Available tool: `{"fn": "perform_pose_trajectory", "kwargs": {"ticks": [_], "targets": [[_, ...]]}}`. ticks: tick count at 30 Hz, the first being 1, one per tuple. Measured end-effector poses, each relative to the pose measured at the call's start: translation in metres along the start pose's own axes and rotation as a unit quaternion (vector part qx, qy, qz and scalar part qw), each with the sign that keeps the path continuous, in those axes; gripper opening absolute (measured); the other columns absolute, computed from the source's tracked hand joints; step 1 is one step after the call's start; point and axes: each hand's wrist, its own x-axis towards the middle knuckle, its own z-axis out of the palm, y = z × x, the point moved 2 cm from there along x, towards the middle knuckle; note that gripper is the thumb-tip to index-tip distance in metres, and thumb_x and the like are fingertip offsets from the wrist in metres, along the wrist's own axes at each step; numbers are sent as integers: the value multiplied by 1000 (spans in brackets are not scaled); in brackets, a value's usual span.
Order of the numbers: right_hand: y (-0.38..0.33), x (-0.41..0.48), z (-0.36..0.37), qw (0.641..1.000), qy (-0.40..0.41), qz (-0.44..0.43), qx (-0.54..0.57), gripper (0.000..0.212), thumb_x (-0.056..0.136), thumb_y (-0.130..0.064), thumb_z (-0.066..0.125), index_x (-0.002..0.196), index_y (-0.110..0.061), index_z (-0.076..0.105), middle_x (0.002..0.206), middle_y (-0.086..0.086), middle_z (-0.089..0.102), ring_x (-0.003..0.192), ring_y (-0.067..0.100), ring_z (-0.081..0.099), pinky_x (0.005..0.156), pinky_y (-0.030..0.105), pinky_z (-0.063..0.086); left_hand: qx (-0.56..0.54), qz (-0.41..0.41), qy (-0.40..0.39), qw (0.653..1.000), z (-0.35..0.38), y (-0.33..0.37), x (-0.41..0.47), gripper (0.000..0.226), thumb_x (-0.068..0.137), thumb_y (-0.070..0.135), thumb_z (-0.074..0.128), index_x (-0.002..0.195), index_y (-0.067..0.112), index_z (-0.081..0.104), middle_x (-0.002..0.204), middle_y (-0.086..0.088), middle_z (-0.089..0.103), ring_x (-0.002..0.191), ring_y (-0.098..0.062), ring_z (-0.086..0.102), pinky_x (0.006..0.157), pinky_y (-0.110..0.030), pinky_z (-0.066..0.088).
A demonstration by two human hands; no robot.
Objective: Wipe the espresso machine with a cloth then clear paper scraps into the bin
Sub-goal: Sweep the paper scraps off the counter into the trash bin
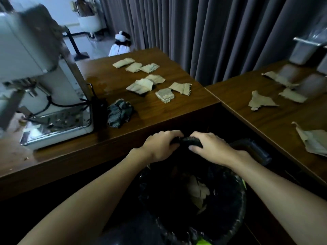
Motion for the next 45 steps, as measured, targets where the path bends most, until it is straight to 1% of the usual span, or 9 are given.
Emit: {"fn": "perform_pose_trajectory", "kwargs": {"ticks": [2,8,14,20,26,30,36,41,45], "targets": [[-8,1,-21,1000,3,16,13,7,93,-43,57,89,-39,54,80,-6,63,76,16,62,62,34,47,-22,11,0,1000,-18,6,2,30,101,31,54,130,37,54,123,6,64,110,-20,62,89,-44,53],[-18,-4,-71,997,42,68,23,18,95,-32,59,77,-30,58,80,-3,65,76,18,62,70,37,50,-127,31,22,991,-59,2,-7,69,88,43,74,144,27,38,140,1,55,128,-14,52,107,-34,47],[-20,0,-94,997,44,66,25,17,95,-25,61,78,-23,60,80,0,64,76,17,62,65,32,45,-34,42,126,990,-82,-4,0,31,93,25,68,123,20,63,118,0,67,108,-18,65,89,-39,57],[-34,29,-107,997,53,26,48,46,93,-52,55,127,-22,60,121,-8,58,120,15,53,99,32,43,-68,47,112,990,-78,-20,14,33,93,21,67,125,22,65,123,3,67,113,-14,62,92,-30,54],[-61,97,-86,996,9,-71,44,42,103,-36,41,142,-23,49,147,0,47,137,17,40,107,29,31,-181,-2,153,971,-69,-31,22,20,80,29,70,92,44,66,95,20,70,92,0,65,76,-19,50],[-64,127,-75,993,-47,-102,38,43,104,-34,38,144,-22,46,151,2,43,141,19,35,115,33,27,-241,-38,163,956,-67,-28,18,25,75,32,70,98,41,73,92,20,74,87,2,69,72,-19,53],[-61,135,-81,986,-49,-157,15,38,100,-34,48,90,-1,65,105,13,63,99,26,59,92,47,46,-229,-65,183,954,-69,-23,13,23,78,23,76,85,45,76,87,21,75,78,-1,71,71,-25,59],[-50,138,-82,989,-11,-148,12,7,86,-33,72,88,-26,71,117,-3,49,113,12,45,99,32,39,-237,-61,160,956,-68,-22,16,15,83,22,75,97,25,80,89,4,78,77,-16,74,72,-42,61],[-49,142,-83,992,11,-124,33,28,77,-25,81,93,-25,58,109,-4,54,106,15,53,82,28,42,-266,-71,183,944,-64,-26,21,7,81,21,78,88,23,79,84,1,77,74,-17,72,70,-41,59]]}}
